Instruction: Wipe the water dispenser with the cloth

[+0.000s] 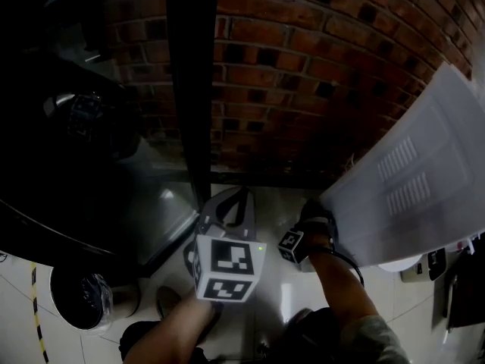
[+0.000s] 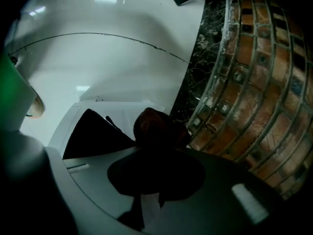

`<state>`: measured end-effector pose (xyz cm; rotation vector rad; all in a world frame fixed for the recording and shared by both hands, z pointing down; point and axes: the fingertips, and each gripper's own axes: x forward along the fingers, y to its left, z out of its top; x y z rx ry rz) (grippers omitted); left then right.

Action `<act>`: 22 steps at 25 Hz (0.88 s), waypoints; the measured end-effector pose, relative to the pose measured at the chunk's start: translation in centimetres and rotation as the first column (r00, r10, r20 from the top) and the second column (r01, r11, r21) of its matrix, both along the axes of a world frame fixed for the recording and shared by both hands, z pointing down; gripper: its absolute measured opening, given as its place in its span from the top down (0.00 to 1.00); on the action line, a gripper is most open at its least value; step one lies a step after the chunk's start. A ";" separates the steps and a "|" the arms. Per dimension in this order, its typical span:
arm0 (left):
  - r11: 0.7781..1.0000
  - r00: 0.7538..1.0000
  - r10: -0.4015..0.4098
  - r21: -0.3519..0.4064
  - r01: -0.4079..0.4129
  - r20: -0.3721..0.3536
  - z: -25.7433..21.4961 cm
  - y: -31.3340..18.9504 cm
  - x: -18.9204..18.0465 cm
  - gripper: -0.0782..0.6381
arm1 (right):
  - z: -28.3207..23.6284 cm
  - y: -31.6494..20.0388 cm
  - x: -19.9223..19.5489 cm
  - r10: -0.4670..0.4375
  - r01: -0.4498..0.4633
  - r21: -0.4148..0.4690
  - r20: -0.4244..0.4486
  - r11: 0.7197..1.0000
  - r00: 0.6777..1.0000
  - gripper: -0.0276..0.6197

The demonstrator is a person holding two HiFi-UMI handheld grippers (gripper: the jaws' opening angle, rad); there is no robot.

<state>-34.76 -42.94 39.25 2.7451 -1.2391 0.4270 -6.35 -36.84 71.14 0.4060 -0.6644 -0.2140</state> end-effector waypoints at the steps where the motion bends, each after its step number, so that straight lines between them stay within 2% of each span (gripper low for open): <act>1: 1.000 1.000 0.004 -0.003 -0.004 0.005 0.2 -0.1 0.0 0.89 | 0.5 0.1 0.1 0.003 -0.003 -0.011 -0.003 1.000 1.000 0.86; 4: 1.000 1.000 0.012 -0.013 -0.011 0.020 0.7 -0.2 -0.1 0.89 | 1.0 0.3 -0.1 0.014 -0.014 -0.023 -0.013 1.000 1.000 0.86; 8: 1.000 1.000 0.013 -0.021 -0.012 0.024 0.9 -0.3 -0.5 0.89 | 1.1 0.4 -0.3 0.028 -0.027 -0.013 0.019 1.000 0.999 0.86; 14: 1.000 1.000 0.020 0.009 -0.020 0.006 -0.7 0.5 -0.6 0.89 | -5.0 -0.3 -3.6 0.015 -0.036 0.156 0.134 0.987 0.991 0.86; 17: 0.999 1.000 0.030 0.031 -0.030 0.009 -1.2 1.1 -0.4 0.89 | -12.0 -1.2 -5.3 -0.032 -0.022 0.304 0.169 0.952 0.985 0.86; 20: 0.999 0.999 0.035 0.035 -0.035 -0.005 -1.6 1.6 0.2 0.89 | -20.5 -1.1 -6.2 -0.075 -0.014 0.443 0.183 0.897 0.980 0.86; 22: 0.998 0.999 0.048 0.043 -0.047 -0.017 -2.0 2.0 1.1 0.89 | -26.6 -0.5 -6.3 -0.109 0.021 0.516 0.140 0.856 0.984 0.86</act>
